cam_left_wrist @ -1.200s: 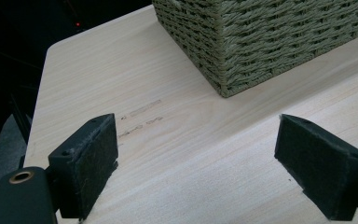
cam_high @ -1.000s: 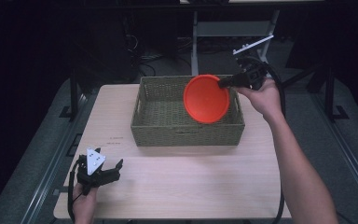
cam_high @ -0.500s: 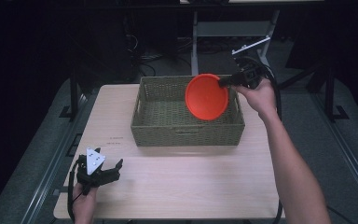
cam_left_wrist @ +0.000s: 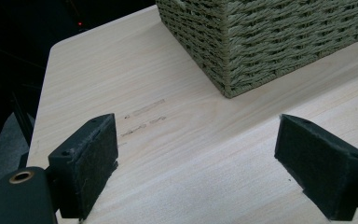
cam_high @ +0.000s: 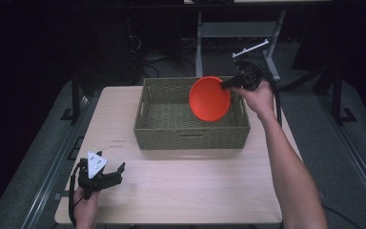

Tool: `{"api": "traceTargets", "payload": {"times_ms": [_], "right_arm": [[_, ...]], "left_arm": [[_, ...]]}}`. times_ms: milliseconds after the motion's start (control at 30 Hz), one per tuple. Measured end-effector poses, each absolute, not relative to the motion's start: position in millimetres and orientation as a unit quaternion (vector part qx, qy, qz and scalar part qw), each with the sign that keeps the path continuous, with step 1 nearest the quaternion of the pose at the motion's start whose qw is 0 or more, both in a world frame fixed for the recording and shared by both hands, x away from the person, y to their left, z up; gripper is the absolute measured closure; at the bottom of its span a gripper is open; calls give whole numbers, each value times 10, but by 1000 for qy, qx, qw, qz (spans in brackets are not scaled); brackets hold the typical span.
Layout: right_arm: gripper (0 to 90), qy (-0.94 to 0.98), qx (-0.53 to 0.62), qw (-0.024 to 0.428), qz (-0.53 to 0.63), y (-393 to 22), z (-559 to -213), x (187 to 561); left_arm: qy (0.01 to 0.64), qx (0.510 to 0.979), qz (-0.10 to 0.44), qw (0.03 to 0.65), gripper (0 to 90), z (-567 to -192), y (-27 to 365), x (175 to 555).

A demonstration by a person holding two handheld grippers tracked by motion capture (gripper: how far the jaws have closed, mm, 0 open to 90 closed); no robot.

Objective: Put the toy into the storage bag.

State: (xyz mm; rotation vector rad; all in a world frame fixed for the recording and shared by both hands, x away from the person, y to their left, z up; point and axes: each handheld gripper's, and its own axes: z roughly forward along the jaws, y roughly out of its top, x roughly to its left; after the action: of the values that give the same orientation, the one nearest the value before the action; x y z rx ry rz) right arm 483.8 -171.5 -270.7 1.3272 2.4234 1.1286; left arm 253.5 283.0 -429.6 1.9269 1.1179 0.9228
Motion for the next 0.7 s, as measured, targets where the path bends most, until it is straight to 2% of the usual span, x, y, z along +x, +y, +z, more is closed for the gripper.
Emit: {"api": "traceTargets", "payload": {"times_ms": [700], "right_arm": [[820, 808, 466, 61, 356, -1580, -3067, 5054]], "left_arm": [[434, 747, 357, 355, 128, -4291, 2835, 2532]]}}
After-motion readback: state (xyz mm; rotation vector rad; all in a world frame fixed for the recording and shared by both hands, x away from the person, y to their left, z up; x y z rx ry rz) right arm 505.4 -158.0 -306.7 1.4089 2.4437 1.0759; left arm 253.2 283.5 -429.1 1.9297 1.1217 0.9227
